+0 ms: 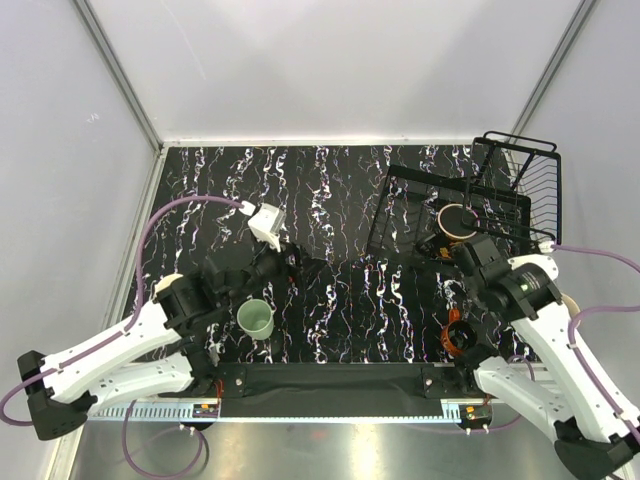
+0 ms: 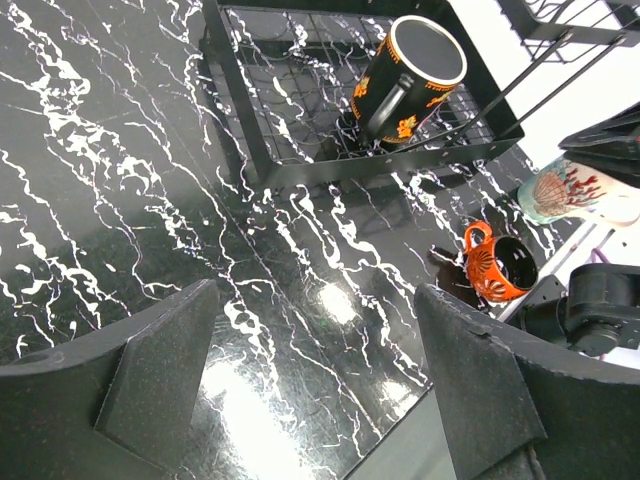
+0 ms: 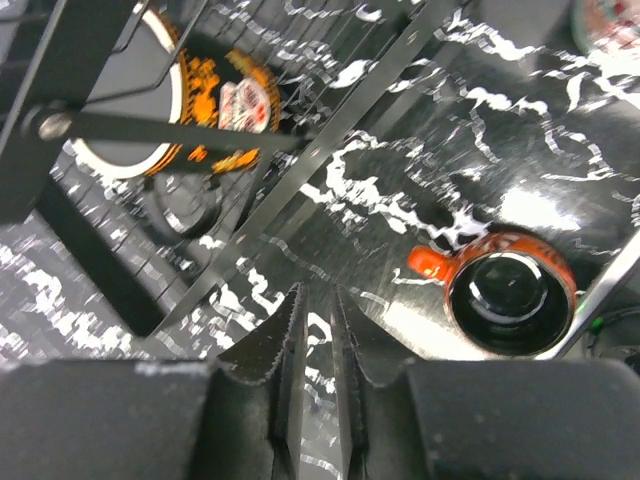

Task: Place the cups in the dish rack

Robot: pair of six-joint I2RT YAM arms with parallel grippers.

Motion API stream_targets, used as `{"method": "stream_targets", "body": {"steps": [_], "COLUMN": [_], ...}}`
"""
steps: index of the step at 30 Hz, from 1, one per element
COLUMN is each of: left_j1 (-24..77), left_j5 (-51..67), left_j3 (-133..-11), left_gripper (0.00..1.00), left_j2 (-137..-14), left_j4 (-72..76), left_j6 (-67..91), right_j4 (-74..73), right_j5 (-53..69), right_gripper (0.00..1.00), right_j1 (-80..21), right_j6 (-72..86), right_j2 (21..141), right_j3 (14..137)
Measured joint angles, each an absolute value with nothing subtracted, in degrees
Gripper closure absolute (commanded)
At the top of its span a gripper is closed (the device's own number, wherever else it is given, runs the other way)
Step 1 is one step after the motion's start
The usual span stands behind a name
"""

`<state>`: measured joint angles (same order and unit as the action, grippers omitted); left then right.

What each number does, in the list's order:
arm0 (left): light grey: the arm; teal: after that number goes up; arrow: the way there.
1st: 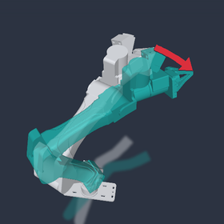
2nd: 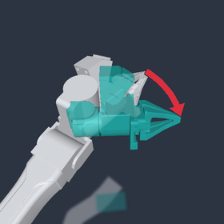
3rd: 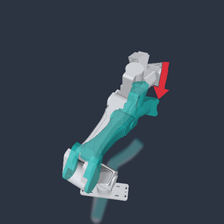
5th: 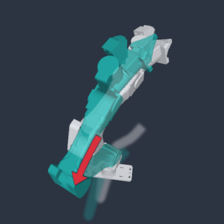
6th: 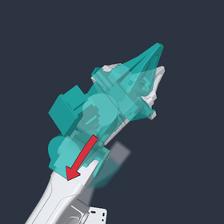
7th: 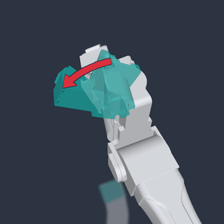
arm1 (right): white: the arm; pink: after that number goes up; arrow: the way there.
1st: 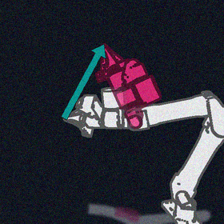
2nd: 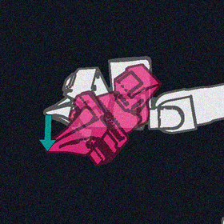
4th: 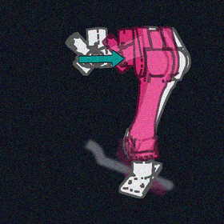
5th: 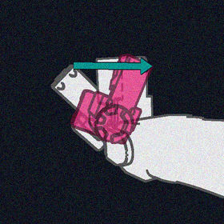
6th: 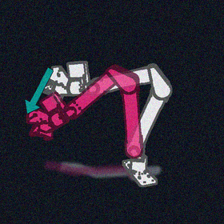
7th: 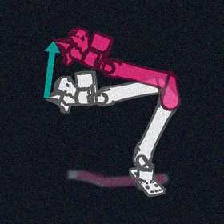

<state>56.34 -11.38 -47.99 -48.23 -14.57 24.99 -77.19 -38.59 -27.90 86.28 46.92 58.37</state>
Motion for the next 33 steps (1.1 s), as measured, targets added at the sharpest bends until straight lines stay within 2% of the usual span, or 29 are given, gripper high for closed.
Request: {"method": "stream_targets", "body": {"steps": [9,16,21,24,25,26,33], "left_j1": [56.3,56.3,56.3,56.3,56.3,56.3,56.3], "left_j5": [-11.4,-10.7,-9.7,-8.8,-8.4,-7.9,-5.6], "left_j3": [-47.7,-47.7,-47.6,-47.4,-47.3,-47.3,-47.3], "left_gripper": [0.13,0.14,0.13,0.13,0.13,0.14,0.14], "left_j2": [-45.6,-45.9,-45.9,-46.0,-46.1,-46.2,-47.1], "left_j4": [-14.7,-15.2,-15.5,-15.5,-15.5,-15.5,-15.9], "left_j6": [24.9,24.9,24.9,24.9,24.9,24.9,24.4], "right_j4": [-76.6,-76.6,-76.5,-76.6,-76.6,-76.6,-76.6], "right_j5": [-39.6,-40.1,-42.4,-42.7,-42.7,-42.7,-42.8], "right_gripper": [0.7,0.69,0.67,0.64,0.57,0.55,0.55], "right_j1": [-22.2,-11.3,-7.7,-5.5,-5.0,-4.4,-0.1], "right_j6": [85.7,83.3,84.8,85.3,85.4,85.5,85.6], "right_j2": [55.1,55.9,53.9,52.1,51.9,51.9,53.1], "right_j3": [56.7,56.2,56.3,56.6,56.6,56.6,57.0]}}
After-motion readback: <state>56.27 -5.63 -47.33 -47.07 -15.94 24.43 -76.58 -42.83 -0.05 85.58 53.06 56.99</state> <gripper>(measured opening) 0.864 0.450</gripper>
